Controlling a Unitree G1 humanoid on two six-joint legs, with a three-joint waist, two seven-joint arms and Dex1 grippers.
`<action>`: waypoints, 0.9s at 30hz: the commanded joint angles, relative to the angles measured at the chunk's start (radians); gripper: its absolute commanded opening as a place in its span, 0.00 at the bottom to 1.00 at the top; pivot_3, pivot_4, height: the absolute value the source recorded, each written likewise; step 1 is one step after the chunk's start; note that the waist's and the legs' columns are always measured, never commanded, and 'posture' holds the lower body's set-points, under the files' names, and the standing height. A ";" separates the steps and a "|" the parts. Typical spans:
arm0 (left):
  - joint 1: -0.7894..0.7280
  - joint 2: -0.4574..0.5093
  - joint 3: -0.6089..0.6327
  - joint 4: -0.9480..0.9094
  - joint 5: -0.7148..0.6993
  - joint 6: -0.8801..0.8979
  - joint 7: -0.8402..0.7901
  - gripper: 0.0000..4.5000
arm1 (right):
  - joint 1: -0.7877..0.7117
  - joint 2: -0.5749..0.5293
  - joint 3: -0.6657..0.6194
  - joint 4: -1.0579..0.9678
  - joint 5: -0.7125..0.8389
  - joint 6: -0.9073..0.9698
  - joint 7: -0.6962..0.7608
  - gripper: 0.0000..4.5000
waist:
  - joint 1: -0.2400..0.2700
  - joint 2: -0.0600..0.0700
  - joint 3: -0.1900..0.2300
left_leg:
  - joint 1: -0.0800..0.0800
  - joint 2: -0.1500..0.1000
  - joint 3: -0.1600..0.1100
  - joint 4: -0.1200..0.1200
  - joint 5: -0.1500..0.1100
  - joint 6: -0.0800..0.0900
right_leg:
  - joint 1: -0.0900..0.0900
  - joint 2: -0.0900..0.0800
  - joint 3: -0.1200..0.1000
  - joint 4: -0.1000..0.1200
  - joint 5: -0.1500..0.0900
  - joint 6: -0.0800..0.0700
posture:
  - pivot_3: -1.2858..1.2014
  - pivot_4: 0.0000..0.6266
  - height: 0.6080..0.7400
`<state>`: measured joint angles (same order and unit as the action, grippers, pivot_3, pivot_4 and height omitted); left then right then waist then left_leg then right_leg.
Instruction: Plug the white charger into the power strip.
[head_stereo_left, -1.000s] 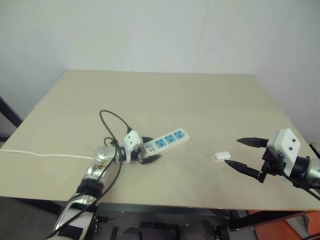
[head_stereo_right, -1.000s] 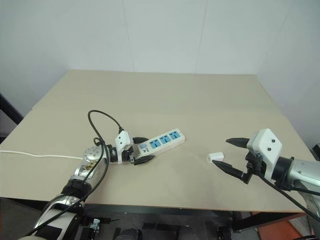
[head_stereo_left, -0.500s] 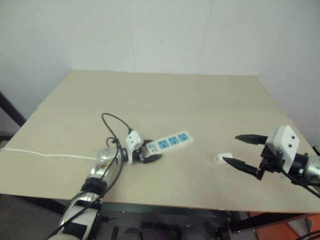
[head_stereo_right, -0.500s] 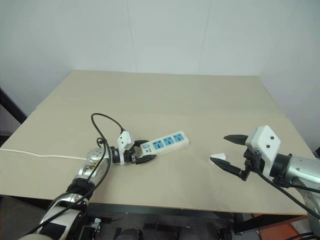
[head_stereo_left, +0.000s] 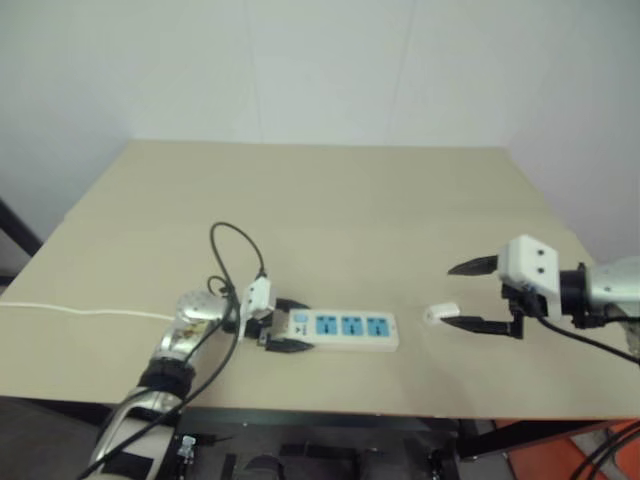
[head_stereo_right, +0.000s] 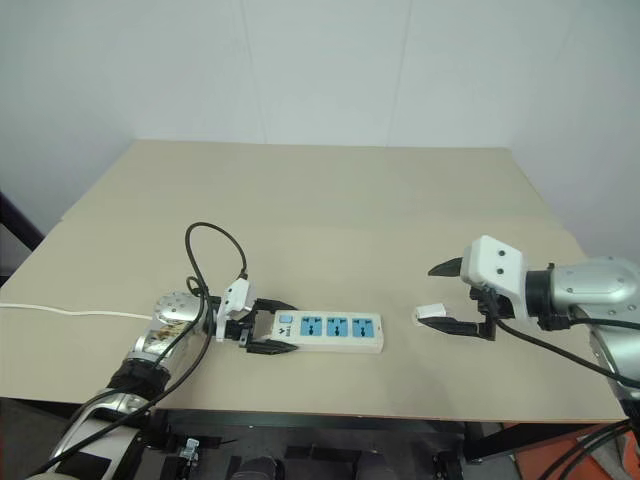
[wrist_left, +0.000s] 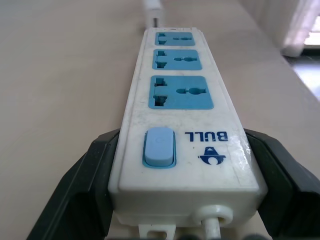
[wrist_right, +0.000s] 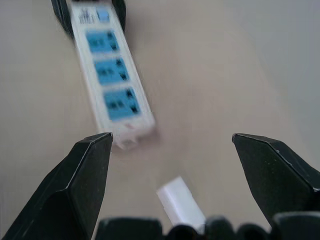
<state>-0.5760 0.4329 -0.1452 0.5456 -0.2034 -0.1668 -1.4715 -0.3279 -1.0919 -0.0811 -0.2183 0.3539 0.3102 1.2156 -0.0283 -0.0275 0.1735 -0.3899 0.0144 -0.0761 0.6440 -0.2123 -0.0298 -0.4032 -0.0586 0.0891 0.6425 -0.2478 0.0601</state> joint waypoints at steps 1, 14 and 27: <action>0.021 0.022 -0.007 -0.053 -0.022 -0.001 -0.042 0.73 | -0.108 -0.016 0.128 0.111 -0.129 -0.112 0.086 1.00 | -0.006 0.000 0.000 | 0.000 0.000 0.000 0.000 0.000 0.000 | 0.000 0.000 0.000 0.000 -0.001 0.001 | 0.52 0.24 1.00; 0.083 -0.055 -0.037 -0.030 0.023 -0.038 0.074 0.73 | -0.447 0.129 0.462 0.466 -0.478 -0.317 0.213 1.00 | -0.007 0.000 0.000 | 0.000 -0.001 0.000 0.001 0.000 0.000 | 0.000 -0.001 0.000 0.000 0.003 -0.004 | 0.52 0.24 1.00; 0.094 -0.036 -0.052 -0.064 0.017 -0.015 0.053 0.73 | -0.604 0.268 0.606 0.707 -0.659 -0.444 0.293 0.96 | -0.010 0.001 0.000 | 0.000 -0.001 0.000 0.000 0.000 0.000 | 0.000 -0.001 0.000 0.002 0.004 -0.006 | 0.52 0.24 1.00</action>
<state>-0.4975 0.3934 -0.1644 0.4920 -0.1962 -0.1926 -1.3988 -0.9084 -0.8226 0.5209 0.4784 -0.2799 -0.1075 1.4960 -0.0387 -0.0269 0.1735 -0.3893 0.0135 -0.0766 0.6444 -0.2123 -0.0298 -0.4032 -0.0595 0.0889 0.6442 -0.2442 0.0541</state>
